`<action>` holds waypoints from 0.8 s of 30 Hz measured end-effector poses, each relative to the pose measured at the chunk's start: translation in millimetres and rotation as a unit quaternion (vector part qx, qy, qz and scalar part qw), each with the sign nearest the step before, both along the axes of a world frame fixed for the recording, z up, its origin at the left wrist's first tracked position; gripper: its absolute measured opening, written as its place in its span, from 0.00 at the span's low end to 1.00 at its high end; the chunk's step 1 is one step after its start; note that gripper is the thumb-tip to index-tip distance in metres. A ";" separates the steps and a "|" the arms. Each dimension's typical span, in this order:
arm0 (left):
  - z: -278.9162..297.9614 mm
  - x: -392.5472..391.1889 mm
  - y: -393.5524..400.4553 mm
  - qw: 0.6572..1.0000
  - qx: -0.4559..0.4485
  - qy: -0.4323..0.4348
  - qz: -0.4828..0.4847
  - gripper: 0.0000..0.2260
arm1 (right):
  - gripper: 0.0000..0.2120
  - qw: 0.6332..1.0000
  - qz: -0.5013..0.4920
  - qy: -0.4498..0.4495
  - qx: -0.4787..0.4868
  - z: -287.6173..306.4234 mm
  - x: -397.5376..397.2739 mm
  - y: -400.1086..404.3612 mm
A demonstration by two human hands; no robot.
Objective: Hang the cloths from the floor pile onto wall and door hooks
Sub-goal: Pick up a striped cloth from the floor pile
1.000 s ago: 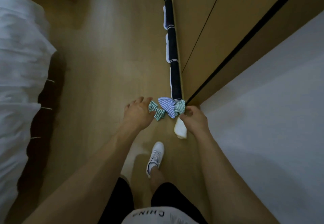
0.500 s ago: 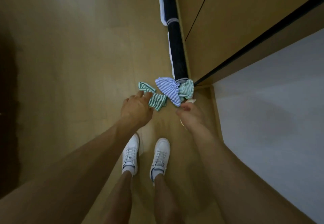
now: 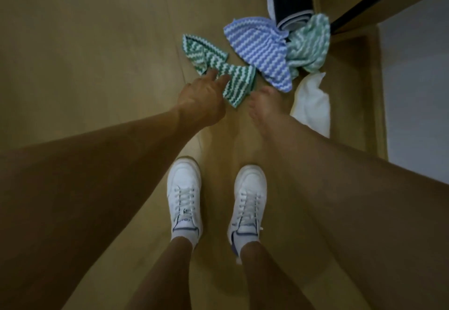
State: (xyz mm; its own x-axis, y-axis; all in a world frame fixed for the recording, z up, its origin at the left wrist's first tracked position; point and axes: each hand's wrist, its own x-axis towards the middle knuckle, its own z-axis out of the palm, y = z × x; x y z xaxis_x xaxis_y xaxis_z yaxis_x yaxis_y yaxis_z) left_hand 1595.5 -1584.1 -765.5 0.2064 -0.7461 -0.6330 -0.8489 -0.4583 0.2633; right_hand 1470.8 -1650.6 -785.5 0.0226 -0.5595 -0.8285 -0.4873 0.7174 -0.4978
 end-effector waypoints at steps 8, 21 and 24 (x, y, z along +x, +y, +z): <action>-41.4 8.0 -22.2 0.999 -0.024 0.017 0.023 0.35 | 0.20 0.964 -0.186 -0.135 0.135 -40.9 25.4 -32.2; 109.0 37.8 -67.8 0.992 -0.076 0.065 -0.082 0.33 | 0.03 0.977 0.138 0.041 -0.157 108.6 21.5 -46.7; 165.2 36.1 -84.5 0.980 -0.101 0.112 -0.128 0.29 | 0.07 0.956 0.199 0.033 -0.211 170.7 12.7 -54.3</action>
State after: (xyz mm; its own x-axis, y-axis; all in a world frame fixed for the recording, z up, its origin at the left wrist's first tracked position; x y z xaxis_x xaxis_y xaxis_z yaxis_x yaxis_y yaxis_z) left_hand 1631.6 -1668.6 -600.3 -0.1308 -0.8700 -0.4754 -0.8392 -0.1581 0.5203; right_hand 1483.5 -1704.8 -614.8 0.2591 -0.8025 -0.5374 -0.7203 0.2101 -0.6611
